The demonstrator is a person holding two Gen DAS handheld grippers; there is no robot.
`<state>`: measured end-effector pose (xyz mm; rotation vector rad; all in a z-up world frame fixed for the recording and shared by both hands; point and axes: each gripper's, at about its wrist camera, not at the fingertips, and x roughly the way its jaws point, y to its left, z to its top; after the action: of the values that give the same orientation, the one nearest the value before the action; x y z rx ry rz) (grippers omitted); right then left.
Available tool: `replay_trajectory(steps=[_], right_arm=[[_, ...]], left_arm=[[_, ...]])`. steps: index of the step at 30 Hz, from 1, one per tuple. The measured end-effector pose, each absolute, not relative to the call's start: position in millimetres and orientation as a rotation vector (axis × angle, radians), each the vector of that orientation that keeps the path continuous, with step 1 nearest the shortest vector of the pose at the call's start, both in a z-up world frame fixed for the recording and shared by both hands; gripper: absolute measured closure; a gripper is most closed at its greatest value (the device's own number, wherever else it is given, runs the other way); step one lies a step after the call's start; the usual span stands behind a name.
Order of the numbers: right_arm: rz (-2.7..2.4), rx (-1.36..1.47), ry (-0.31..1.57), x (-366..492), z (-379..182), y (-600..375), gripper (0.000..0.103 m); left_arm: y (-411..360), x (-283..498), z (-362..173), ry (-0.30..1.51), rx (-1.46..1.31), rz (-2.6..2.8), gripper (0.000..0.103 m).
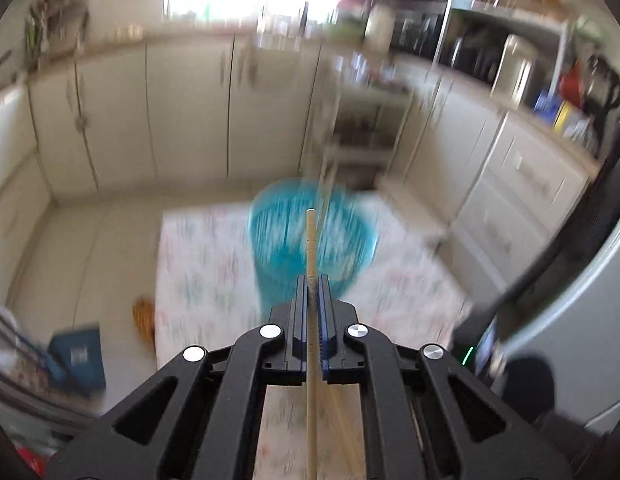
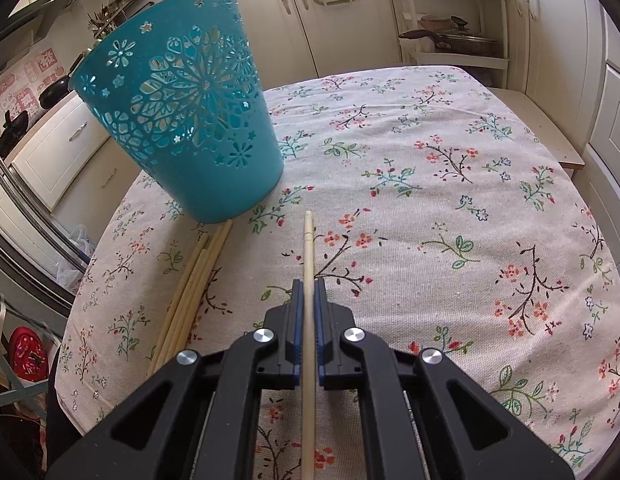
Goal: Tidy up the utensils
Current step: 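Lift the stick with the left gripper and drop it into the basket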
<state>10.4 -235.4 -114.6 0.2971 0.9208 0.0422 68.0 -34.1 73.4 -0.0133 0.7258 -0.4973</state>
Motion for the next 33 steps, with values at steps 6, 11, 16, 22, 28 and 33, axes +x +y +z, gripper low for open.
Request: replay_trajectory(steps=[6, 11, 16, 22, 28, 33], right_arm=[[0.047, 0.310, 0.920, 10.4, -114.9, -237.0, 0.097], [0.051, 0.323, 0.918, 11.2, -115.7, -239.5, 0.097], [0.056, 0.334, 0.917, 10.8, -116.0, -240.6, 0.097], [0.060, 0.343, 0.916, 11.1, -116.8, -241.5, 0.097], [0.060, 0.342, 0.915, 10.5, -116.6, -241.3, 0.097], [0.059, 0.336, 0.916, 10.1, -116.3, -241.1, 0.097]], left_arm=[[-60.9, 103.0, 120.4, 0.494, -0.060, -0.475, 0.099], [-87.7, 145.5, 111.5, 0.376, -0.072, -0.382, 0.098], [-107.5, 184.0, 73.0, 0.413, -0.067, -0.313, 0.098], [-114.7, 200.4, 30.0, 0.495, -0.018, -0.270, 0.098], [-108.0, 181.8, 15.8, 0.515, 0.034, -0.248, 0.053], [-88.8, 139.0, 23.4, 0.448, 0.071, -0.215, 0.018]])
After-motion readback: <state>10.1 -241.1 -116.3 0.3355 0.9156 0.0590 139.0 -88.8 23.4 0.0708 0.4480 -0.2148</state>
